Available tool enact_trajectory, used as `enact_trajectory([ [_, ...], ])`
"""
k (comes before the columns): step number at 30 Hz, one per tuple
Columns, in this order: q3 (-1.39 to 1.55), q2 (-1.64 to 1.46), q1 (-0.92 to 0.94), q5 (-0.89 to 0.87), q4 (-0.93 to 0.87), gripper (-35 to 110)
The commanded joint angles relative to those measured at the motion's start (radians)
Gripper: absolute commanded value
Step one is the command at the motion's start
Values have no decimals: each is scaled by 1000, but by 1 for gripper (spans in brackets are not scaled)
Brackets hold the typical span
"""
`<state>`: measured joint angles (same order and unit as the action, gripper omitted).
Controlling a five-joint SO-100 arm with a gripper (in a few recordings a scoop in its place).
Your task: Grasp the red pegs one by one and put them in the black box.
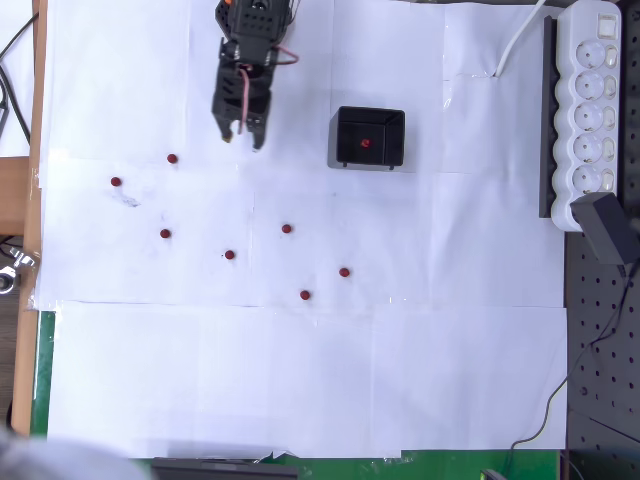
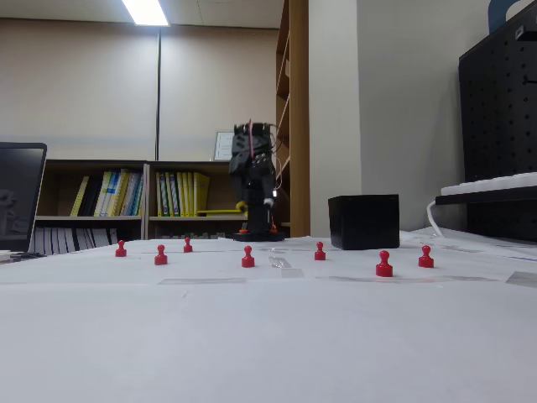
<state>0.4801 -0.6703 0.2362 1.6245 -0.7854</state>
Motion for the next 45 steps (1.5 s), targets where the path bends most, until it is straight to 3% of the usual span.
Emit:
enact_trajectory([
  [1, -69, -25, 101, -44, 213, 17],
  [9, -250, -146, 250, -86, 640, 17],
  [19, -241, -393, 273, -92, 942, 17],
  [28, -176, -549, 267, -72, 1060, 17],
  [45, -84, -683, 273, -66, 1098, 17],
])
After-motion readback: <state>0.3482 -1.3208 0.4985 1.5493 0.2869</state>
